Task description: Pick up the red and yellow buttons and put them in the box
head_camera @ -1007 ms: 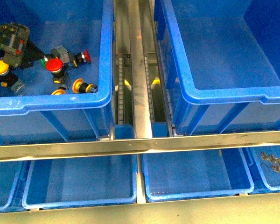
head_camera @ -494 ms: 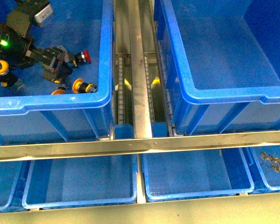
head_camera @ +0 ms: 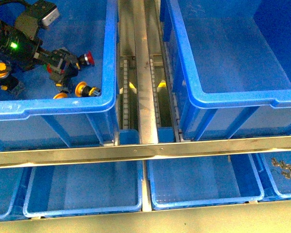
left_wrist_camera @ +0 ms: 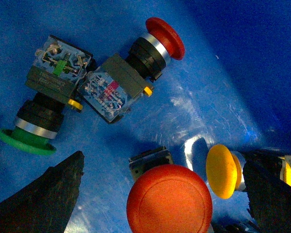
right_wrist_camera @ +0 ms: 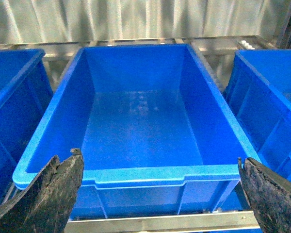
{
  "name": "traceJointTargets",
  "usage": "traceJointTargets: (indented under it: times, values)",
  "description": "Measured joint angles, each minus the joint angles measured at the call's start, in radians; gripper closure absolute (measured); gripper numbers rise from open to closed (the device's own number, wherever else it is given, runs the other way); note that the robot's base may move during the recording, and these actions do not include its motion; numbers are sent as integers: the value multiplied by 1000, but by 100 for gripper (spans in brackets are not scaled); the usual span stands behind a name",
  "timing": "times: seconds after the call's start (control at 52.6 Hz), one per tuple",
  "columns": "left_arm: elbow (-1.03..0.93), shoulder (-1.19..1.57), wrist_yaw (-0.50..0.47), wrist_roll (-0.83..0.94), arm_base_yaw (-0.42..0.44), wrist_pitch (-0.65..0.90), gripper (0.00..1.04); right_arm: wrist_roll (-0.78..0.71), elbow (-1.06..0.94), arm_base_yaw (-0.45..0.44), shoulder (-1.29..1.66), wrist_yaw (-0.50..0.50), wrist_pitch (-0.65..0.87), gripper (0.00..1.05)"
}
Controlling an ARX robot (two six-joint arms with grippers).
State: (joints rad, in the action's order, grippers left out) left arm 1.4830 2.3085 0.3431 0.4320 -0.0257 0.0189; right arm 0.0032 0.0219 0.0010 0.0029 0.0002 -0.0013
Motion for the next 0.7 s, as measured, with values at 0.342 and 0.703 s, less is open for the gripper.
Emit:
traceJointTargets:
  times: [0.342, 0.703]
  values:
    - [3, 19, 6, -18, -1, -3, 45, 0, 0, 0, 0, 0, 0, 6]
    - [-60, -10, 29, -105, 19, 80, 70, 0, 0, 0, 0, 0, 0, 6]
